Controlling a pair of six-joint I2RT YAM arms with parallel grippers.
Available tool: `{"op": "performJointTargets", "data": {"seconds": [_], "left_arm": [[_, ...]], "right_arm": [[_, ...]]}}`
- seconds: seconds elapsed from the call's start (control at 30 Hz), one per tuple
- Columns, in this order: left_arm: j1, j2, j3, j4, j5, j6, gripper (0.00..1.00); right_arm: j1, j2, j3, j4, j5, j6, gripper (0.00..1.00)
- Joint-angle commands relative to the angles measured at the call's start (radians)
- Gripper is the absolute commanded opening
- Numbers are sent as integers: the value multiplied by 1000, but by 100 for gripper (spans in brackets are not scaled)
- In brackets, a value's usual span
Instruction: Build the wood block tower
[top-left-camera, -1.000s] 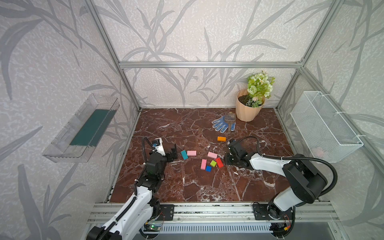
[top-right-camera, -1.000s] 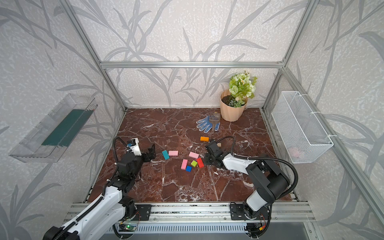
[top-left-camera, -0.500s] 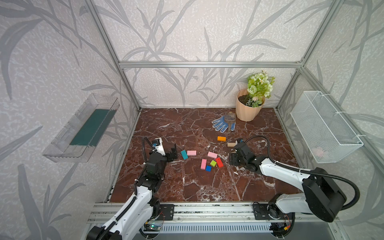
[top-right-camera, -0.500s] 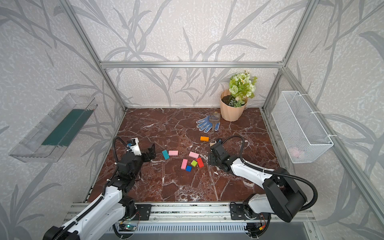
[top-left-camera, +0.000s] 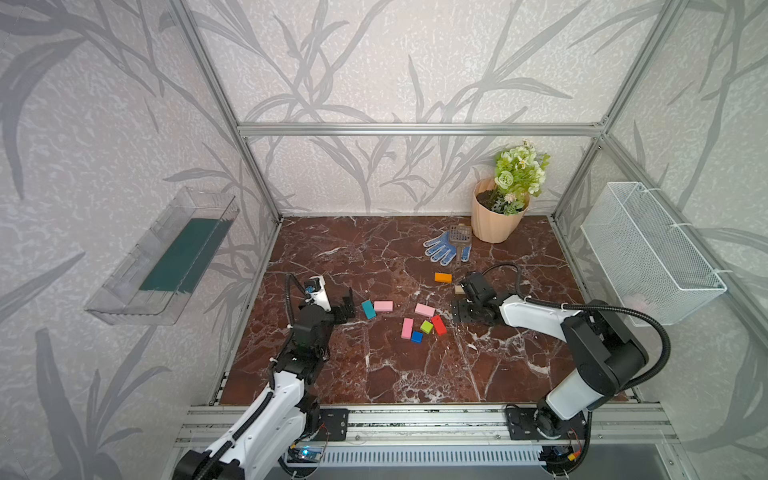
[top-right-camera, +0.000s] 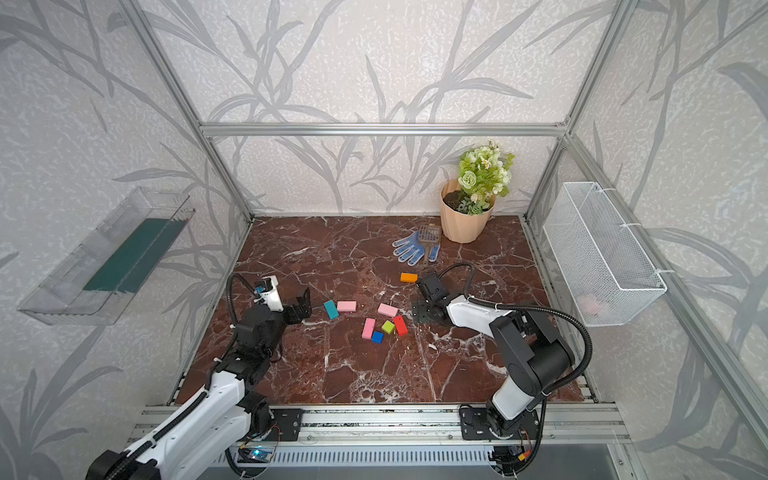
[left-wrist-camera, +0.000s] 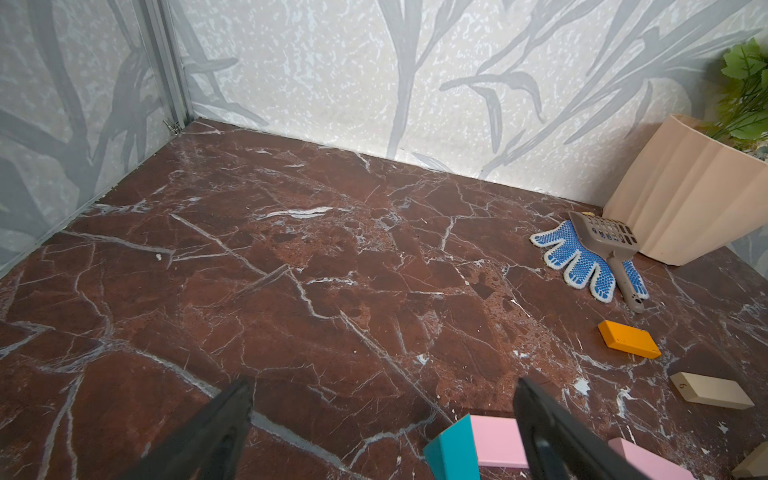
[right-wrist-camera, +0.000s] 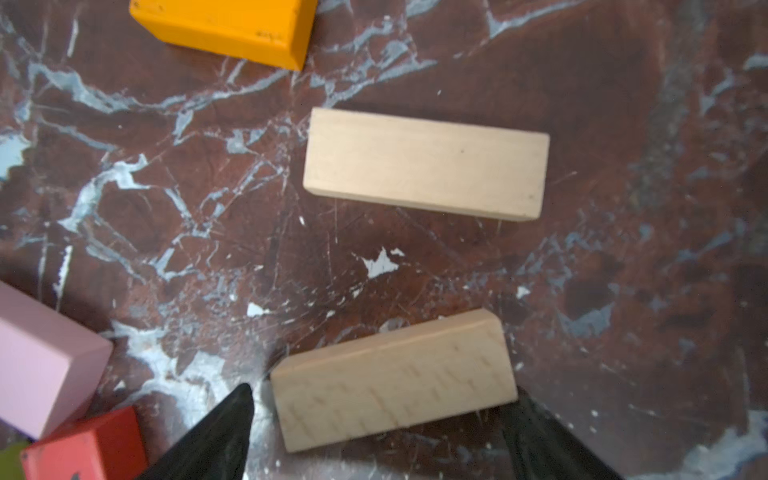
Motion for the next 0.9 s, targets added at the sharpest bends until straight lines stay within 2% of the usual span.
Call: {"op": "performJointTargets", "data": {"seconds": [0.0, 0.23, 0.6, 0.87], "left_arm": [[-3, 2, 16, -2, -17, 1, 99], [-2, 4, 16, -2, -15, 1, 99], [-3, 2, 14, -1, -11, 1, 99], [-2, 2, 14, -1, -11, 1, 99]], "right_arm": [[-7, 18, 13, -59, 14, 8, 91], [-38, 38, 27, -84, 36, 41, 84], [-47, 98, 74, -95, 50, 43, 83], [-47, 128, 89, -97, 24, 40, 71]]}}
